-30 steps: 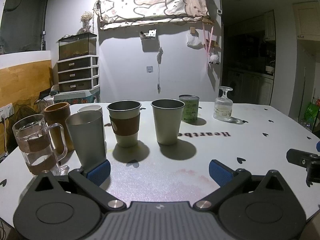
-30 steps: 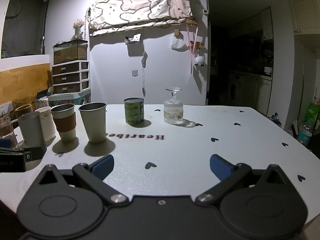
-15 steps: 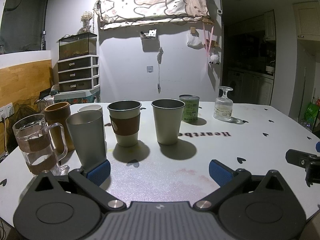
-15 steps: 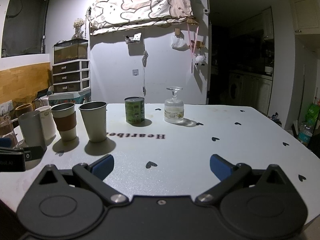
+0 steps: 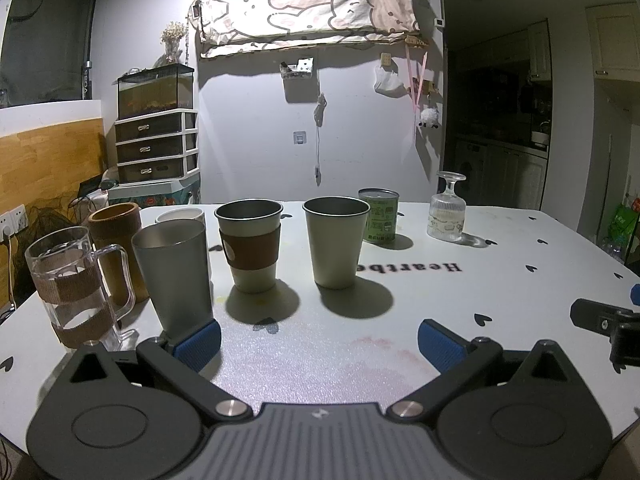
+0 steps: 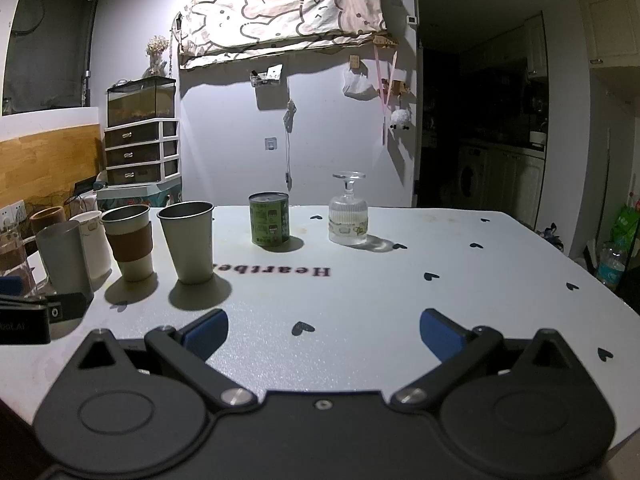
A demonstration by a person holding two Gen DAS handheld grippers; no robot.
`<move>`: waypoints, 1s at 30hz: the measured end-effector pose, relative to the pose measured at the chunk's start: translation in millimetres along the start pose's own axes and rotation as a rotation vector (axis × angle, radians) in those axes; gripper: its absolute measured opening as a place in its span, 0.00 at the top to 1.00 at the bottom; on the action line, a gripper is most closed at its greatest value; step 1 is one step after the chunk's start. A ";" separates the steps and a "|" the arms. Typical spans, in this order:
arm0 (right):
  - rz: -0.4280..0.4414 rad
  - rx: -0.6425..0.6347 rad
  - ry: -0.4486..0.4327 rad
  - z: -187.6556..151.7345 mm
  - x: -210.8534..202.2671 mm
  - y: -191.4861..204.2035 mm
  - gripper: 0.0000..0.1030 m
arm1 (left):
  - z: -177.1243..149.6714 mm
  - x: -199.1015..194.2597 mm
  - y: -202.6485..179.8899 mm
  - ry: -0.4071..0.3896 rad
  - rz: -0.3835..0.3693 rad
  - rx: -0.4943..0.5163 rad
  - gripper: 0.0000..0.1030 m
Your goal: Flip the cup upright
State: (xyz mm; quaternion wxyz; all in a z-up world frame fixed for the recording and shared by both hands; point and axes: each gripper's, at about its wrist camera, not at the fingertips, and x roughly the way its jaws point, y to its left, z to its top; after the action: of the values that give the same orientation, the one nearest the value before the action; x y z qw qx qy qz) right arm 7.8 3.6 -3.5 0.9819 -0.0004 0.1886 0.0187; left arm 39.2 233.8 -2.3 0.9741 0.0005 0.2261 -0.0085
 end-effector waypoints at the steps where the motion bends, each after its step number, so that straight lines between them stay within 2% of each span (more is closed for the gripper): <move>1: -0.001 0.000 0.000 -0.3 0.5 -0.1 0.00 | 0.0 0.0 0.0 0.000 0.000 0.000 0.00; 30: 0.017 0.001 0.009 -2.8 8.0 1.5 0.00 | -1.6 0.6 0.3 0.004 -0.004 -0.003 0.00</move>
State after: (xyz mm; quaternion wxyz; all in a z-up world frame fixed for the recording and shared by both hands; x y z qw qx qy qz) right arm 14.1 5.4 -9.0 0.9808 0.0017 0.1933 0.0268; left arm 39.1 234.1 -4.1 0.9737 -0.0013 0.2278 -0.0104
